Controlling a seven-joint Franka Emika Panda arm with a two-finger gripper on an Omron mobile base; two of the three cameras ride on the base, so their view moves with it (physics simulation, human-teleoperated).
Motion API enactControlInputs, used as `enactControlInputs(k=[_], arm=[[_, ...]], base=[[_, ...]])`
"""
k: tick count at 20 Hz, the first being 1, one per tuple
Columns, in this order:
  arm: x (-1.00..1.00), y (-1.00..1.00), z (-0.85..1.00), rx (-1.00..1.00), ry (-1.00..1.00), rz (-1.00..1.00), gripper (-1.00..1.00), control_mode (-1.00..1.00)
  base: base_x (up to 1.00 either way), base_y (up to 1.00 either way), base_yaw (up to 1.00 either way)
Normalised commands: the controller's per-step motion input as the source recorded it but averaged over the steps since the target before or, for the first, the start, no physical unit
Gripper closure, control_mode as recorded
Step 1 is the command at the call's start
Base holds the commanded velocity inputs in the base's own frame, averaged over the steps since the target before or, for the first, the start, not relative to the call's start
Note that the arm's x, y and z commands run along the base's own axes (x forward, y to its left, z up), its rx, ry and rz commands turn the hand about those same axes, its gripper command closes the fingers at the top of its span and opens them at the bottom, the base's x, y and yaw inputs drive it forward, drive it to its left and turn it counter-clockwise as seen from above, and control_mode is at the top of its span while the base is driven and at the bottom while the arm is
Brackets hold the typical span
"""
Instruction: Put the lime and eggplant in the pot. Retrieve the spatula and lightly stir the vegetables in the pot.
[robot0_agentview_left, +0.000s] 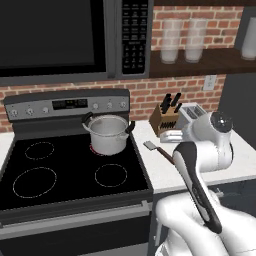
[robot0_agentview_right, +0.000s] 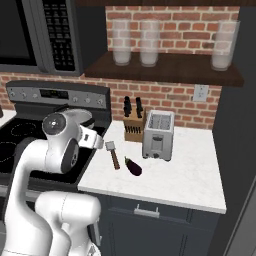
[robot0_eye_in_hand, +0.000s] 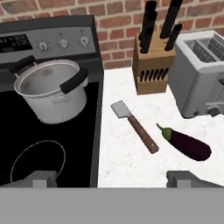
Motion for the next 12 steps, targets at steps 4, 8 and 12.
enactControlInputs(k=[4, 8, 12], arm=[[-0.47, -1.0, -0.08, -0.02, 0.11, -0.01, -1.0, -1.0], [-0.15, -1.0, -0.03, -0.12, 0.22, 0.0, -1.0, -1.0], [-0.05, -0.78, -0.52, -0.14, 0.33, 0.04, -1.0, -1.0]], base=[[0.0, 0.0, 0.0], [0.0, 0.0, 0.0], [0.0, 0.0, 0.0]])
